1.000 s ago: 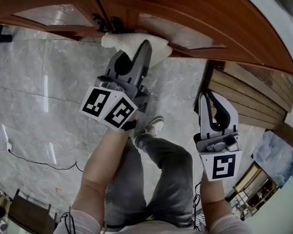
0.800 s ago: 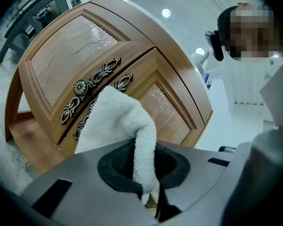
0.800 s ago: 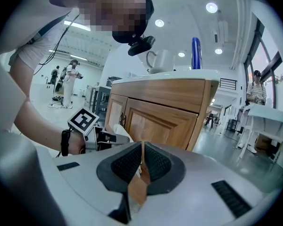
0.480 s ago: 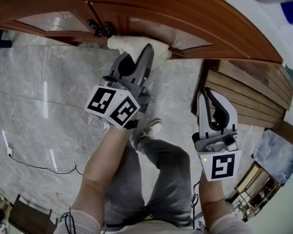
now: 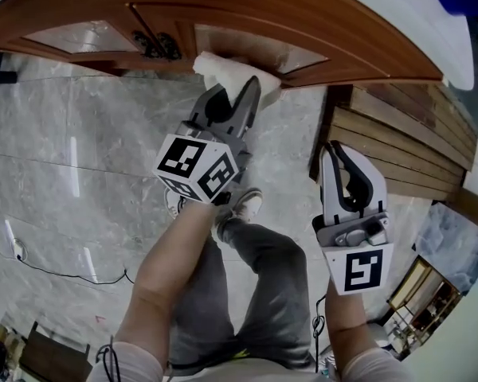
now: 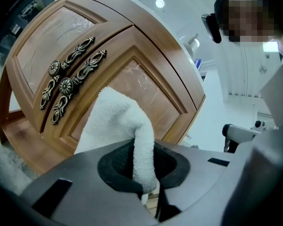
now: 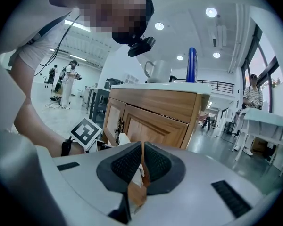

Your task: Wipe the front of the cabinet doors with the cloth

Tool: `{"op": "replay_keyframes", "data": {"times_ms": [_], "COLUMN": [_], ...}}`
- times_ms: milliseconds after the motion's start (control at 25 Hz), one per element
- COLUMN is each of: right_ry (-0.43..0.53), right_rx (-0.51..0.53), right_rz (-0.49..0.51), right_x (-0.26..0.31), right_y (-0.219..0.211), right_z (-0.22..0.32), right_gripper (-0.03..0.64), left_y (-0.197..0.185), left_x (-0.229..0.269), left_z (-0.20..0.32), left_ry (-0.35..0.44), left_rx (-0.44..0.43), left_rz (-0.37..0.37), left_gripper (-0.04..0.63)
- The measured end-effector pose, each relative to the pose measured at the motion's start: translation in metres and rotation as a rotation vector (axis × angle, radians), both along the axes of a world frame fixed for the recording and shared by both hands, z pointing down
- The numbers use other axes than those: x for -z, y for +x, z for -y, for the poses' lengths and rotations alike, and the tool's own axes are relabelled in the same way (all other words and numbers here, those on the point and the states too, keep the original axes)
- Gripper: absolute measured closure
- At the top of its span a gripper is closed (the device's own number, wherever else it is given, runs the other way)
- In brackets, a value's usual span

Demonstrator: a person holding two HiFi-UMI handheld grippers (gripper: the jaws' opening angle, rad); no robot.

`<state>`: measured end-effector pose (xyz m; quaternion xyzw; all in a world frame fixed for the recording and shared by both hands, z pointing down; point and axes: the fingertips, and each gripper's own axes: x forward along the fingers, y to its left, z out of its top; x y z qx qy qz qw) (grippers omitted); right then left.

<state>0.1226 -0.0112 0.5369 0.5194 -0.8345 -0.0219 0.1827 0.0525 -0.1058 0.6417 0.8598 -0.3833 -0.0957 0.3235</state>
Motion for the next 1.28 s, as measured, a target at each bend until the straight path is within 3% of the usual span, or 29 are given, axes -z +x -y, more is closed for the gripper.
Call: {"op": "replay_keyframes", "data": {"times_ms": [320, 720, 1000, 1280], "right_ry": [0.027, 0.011, -0.023, -0.065], "right_rx": [-0.051, -0.113, -0.139, -0.126], "right_rz": [-0.001, 0.009, 0.016, 0.057], "right_x": [0.003, 0.018, 0.041, 0.094], "right_y": [0.024, 0.055, 0.066, 0.058], "right_z": [-0.013, -0.029, -0.039, -0.052], "right_gripper": [0.572, 0.572, 0.572, 0.572], "left_y": [0.04, 0.081, 0.092, 0.079], "left_x": [0.007, 0.014, 0.029, 0.088], "left_z": [-0.007, -0.02, -0.034, -0.075], "left_ry": [0.029, 0.003, -0.043, -0.102], "left_rx": [-0.066, -0.128, -0.15, -0.16], "left_rz": [-0.015, -0.008, 0.005, 0.027], "left_gripper": [0.543, 0.543, 0.543, 0.543]}}
